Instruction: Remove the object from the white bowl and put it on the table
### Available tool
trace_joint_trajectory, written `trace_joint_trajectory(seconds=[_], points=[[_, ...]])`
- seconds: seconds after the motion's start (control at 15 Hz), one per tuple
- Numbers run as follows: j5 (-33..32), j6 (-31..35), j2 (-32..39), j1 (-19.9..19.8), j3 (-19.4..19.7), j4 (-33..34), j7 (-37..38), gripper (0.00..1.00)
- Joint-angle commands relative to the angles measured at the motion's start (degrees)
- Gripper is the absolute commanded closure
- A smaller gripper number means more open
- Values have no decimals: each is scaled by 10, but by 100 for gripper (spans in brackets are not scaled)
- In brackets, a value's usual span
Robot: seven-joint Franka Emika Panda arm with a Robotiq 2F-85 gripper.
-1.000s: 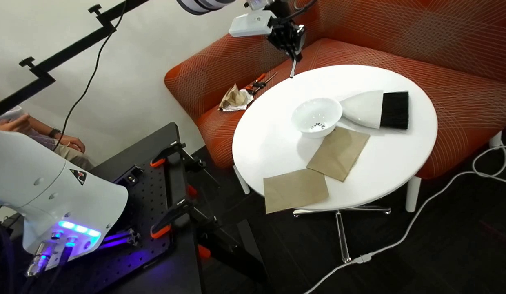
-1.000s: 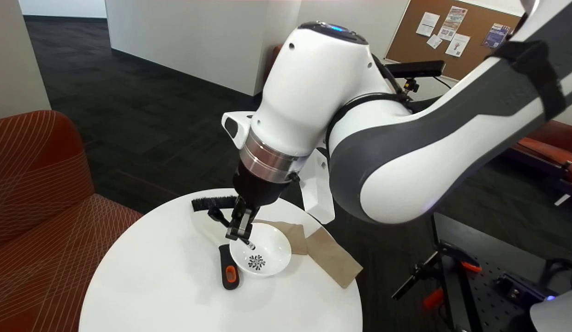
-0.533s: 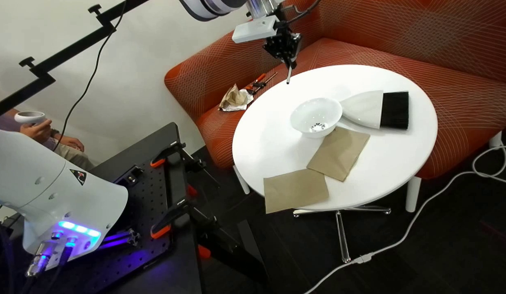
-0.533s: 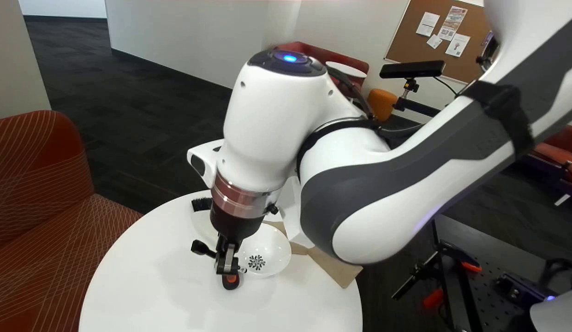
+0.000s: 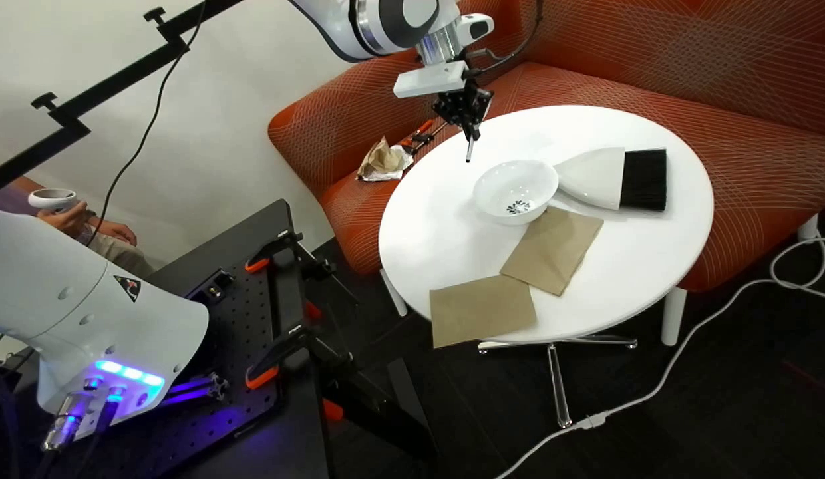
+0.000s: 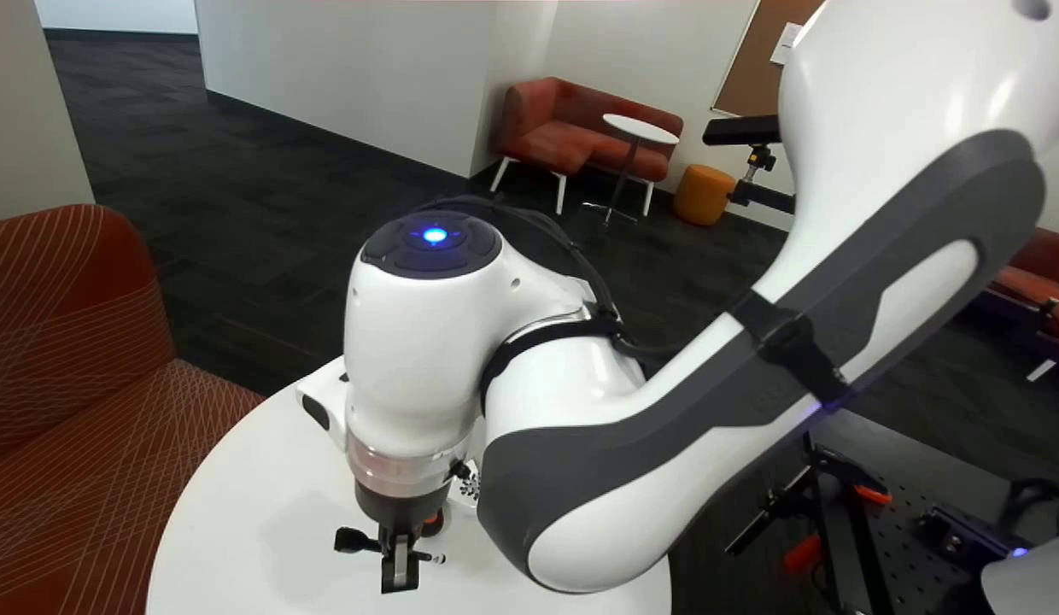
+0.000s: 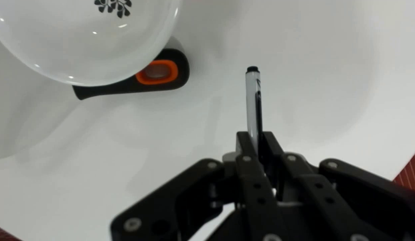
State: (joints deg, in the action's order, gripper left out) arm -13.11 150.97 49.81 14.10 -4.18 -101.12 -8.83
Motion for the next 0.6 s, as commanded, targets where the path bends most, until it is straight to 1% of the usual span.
trace_joint_trajectory(seconds=[0.0,0.07,0.13,0.27,0.47,0.53], points=[[-7,-27,33,0,-9,42,-19,97],[-9,-28,39,2,-7,47,-19,81],[-8,-30,43,2,-7,50,-20,61],[-7,-33,48,2,-7,57,-18,49],[-5,-35,50,1,-8,63,-17,25],[-5,-34,50,0,-8,64,-17,19]])
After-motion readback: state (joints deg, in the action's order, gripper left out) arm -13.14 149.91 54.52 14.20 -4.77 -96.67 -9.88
